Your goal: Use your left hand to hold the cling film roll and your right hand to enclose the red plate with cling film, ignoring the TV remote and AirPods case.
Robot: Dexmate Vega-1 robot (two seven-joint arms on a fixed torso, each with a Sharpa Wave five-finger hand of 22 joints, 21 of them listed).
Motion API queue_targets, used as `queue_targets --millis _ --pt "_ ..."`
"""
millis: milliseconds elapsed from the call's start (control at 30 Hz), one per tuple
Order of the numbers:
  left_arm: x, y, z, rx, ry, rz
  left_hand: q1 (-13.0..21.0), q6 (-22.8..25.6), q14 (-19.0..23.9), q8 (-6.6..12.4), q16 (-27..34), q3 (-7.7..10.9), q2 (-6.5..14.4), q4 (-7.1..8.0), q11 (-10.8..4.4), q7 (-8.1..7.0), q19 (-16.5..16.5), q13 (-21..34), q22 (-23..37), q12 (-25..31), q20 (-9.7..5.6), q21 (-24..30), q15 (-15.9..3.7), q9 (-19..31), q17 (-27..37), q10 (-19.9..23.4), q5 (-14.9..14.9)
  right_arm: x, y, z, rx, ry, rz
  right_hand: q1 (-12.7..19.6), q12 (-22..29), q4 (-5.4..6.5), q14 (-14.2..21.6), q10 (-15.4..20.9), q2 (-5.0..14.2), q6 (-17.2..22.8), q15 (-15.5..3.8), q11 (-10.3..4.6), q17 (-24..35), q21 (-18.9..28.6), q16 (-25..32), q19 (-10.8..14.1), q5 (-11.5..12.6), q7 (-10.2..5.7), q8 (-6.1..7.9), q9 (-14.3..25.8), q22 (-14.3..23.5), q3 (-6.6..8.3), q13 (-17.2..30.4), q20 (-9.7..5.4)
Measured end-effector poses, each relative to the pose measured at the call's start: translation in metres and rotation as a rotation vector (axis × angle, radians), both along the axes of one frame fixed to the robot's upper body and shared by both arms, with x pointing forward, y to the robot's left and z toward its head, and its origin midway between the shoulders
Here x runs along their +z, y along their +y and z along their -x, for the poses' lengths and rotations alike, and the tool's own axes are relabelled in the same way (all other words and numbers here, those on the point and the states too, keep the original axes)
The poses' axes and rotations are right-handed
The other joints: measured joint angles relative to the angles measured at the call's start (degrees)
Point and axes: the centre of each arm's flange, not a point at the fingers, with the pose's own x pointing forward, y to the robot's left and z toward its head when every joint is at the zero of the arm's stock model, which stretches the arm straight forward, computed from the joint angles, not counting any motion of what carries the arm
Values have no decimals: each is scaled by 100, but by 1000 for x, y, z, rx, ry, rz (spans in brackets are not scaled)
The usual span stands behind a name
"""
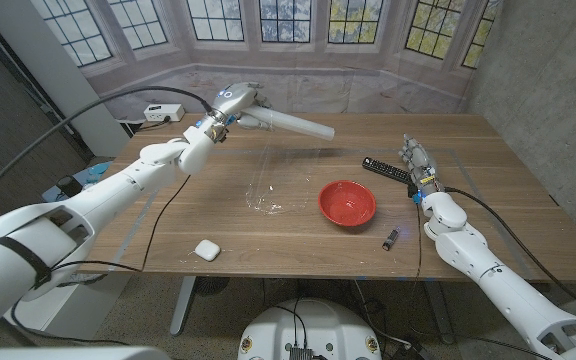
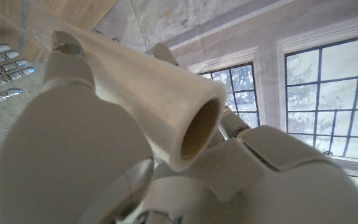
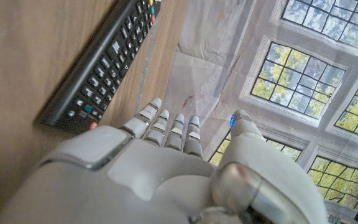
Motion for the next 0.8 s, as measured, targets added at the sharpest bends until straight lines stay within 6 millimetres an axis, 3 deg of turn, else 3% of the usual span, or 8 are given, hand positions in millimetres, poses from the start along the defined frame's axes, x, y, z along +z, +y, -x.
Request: queue_targets --millis 800 --pt "-9 3 10 -81 36 106 30 5 20 -5 -43 -24 -30 24 0 -9 0 53 0 -42 0 0 21 6 -1 0 0 20 4 18 -32 -27 93 0 0 0 0 30 0 0 0 31 0 0 0 0 0 0 0 -1 0 0 0 0"
